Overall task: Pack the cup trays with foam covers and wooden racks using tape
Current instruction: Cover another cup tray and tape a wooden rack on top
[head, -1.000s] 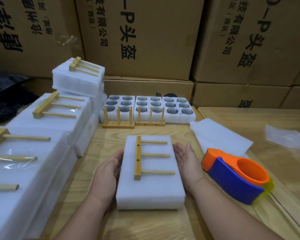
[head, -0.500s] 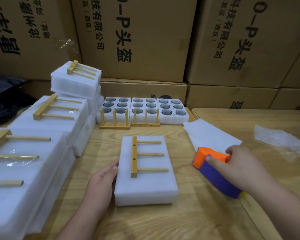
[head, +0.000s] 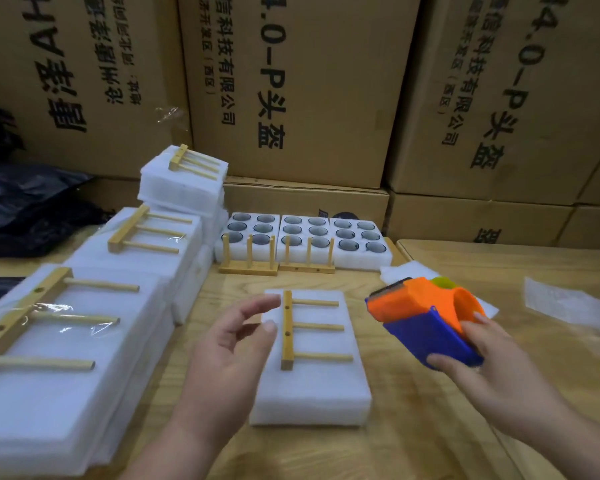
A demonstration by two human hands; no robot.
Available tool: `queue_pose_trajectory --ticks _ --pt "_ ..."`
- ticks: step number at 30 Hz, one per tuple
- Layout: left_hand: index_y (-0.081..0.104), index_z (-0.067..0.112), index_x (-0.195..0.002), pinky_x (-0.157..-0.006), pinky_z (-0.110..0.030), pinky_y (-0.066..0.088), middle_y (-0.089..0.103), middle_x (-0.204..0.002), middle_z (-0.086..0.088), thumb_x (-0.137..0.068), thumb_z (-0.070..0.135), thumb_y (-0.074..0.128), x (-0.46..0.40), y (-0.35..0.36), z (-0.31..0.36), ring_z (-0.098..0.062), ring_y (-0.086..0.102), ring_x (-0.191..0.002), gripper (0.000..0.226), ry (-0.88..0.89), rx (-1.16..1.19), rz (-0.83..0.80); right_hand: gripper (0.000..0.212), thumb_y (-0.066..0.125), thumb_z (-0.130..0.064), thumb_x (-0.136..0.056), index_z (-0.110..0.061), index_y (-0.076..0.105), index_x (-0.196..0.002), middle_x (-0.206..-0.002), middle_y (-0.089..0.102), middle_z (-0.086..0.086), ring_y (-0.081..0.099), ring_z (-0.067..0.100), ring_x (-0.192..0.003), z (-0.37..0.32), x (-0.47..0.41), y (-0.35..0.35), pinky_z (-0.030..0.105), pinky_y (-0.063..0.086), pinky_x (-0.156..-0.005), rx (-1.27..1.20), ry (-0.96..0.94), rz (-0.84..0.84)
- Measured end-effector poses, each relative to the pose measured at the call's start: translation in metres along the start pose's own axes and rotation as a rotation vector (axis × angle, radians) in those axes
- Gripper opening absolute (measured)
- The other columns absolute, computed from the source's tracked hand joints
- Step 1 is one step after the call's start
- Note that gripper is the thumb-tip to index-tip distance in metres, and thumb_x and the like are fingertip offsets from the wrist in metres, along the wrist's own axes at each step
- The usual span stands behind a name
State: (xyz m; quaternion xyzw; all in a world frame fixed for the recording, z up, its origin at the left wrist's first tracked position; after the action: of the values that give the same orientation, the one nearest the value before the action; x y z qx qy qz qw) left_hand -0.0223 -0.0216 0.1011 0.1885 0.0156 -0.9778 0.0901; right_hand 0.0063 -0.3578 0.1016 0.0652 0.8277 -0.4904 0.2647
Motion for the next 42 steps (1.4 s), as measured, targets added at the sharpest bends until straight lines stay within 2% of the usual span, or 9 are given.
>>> queue_pose_trajectory --ticks 3,6,16,22,26,29,32,38,42 --pt "0.061 0.057 -0.121 -0.094 -0.021 0.045 0.056 -0.135 0.031 -0.074 0.056 0.063 -0.006 0.012 0.028 0.001 0.058 -0.118 0.047 0.002 -0.131 -0.188 0.02 0.076 -0.044 -0.085 -0.028 0.065 -0.082 -0.077 0.065 -0.012 0.052 0.01 -0.092 -0.024 -0.009 0.003 0.007 0.023 -0.109 -0.004 -0.13 -0.01" --pt "0.05 0.069 -0.125 -0.09 -0.013 0.042 0.045 -0.133 0.048 -0.078 0.054 0.063 -0.015 0.019 0.048 0.014 0.049 -0.119 0.051 -0.001 -0.224 -0.293 0.021 0.076 -0.045 -0.083 -0.026 0.068 -0.09 -0.083 0.068 -0.012 0.061 0.007 -0.09 -0.04 -0.014 0.008 0.012 0.018 -0.117 0.0 -0.207 -0.072" --pt "0.07 0.042 -0.12 -0.084 0.007 0.03 0.058 -0.118 0.044 -0.095 0.024 0.064 -0.03 0.02 0.059 0.029 0.043 -0.114 0.032 0.144 -0.452 -0.394 0.055 0.048 -0.078 -0.086 -0.029 0.07 -0.101 -0.095 0.07 -0.016 0.052 -0.001 -0.11 -0.063 -0.016 0.009 0.004 0.015 -0.112 -0.09 -0.273 -0.115" --pt "0.073 0.044 -0.108 -0.089 -0.017 0.052 0.073 -0.104 0.028 -0.096 0.021 0.066 -0.045 0.019 0.058 0.009 0.064 -0.104 0.027 0.069 -0.364 -0.431 0.055 0.045 -0.089 -0.077 -0.047 0.06 -0.111 -0.113 0.064 -0.027 0.033 -0.029 -0.121 -0.071 -0.027 0.0 -0.003 0.014 -0.106 -0.151 -0.262 -0.247" --pt "0.079 0.027 -0.103 -0.074 -0.013 0.054 0.078 -0.097 0.013 -0.095 0.018 0.069 -0.057 0.016 0.059 -0.002 0.072 -0.093 0.016 -0.045 -0.165 -0.434 0.046 0.058 -0.081 -0.077 -0.051 0.057 -0.112 -0.117 0.063 -0.028 0.033 -0.021 -0.133 -0.074 -0.043 -0.007 0.009 0.033 -0.105 -0.193 -0.24 -0.422" --pt "0.08 0.023 -0.094 -0.071 -0.017 0.057 0.078 -0.09 0.005 -0.097 0.018 0.066 -0.066 0.011 0.056 -0.011 0.073 -0.084 0.015 -0.095 -0.15 -0.353 0.028 0.071 -0.06 -0.08 -0.043 0.064 -0.1 -0.102 0.068 -0.016 0.063 0.004 -0.109 -0.084 -0.058 -0.013 0.035 0.054 -0.09 -0.242 -0.238 -0.491" --pt "0.078 0.018 -0.091 -0.063 -0.013 0.05 0.075 -0.077 0.007 -0.097 0.019 0.065 -0.074 0.007 0.05 -0.002 0.066 -0.068 0.015 -0.128 -0.124 -0.216 0.034 0.075 -0.055 -0.075 -0.029 0.068 -0.095 -0.089 0.071 -0.005 0.069 0.017 -0.083 -0.097 -0.078 -0.018 0.046 0.058 -0.074 -0.286 -0.196 -0.534" --pt "0.078 0.015 -0.088 -0.081 -0.035 0.058 0.073 -0.075 -0.003 -0.098 0.023 0.064 -0.083 0.005 0.041 -0.013 0.064 -0.07 0.02 -0.278 0.0 -0.103 0.032 0.057 -0.043 -0.065 -0.013 0.05 -0.061 -0.061 0.045 0.002 0.04 0.019 -0.058 -0.113 -0.117 -0.011 0.039 0.03 -0.058 -0.37 -0.057 -0.451" --pt "0.078 0.016 -0.078 -0.063 -0.026 0.058 0.075 -0.074 -0.005 -0.097 0.025 0.065 -0.082 0.007 0.035 -0.014 0.069 -0.066 0.025 -0.403 0.097 -0.062 0.061 0.045 -0.064 -0.081 -0.009 0.048 -0.054 -0.053 0.037 0.001 0.034 0.015 -0.049 -0.116 -0.13 0.001 0.033 0.027 -0.052 -0.253 -0.024 -0.216"
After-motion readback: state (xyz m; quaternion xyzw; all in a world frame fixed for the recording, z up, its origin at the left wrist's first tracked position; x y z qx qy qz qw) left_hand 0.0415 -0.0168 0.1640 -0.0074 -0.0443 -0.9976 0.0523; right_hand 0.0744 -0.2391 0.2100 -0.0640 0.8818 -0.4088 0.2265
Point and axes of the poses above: each hand's wrist, its own x-axis away from the middle knuckle, its own y-axis out of the palm, z = x × y, the point moved 3 cm from there along -x, towards the middle knuckle
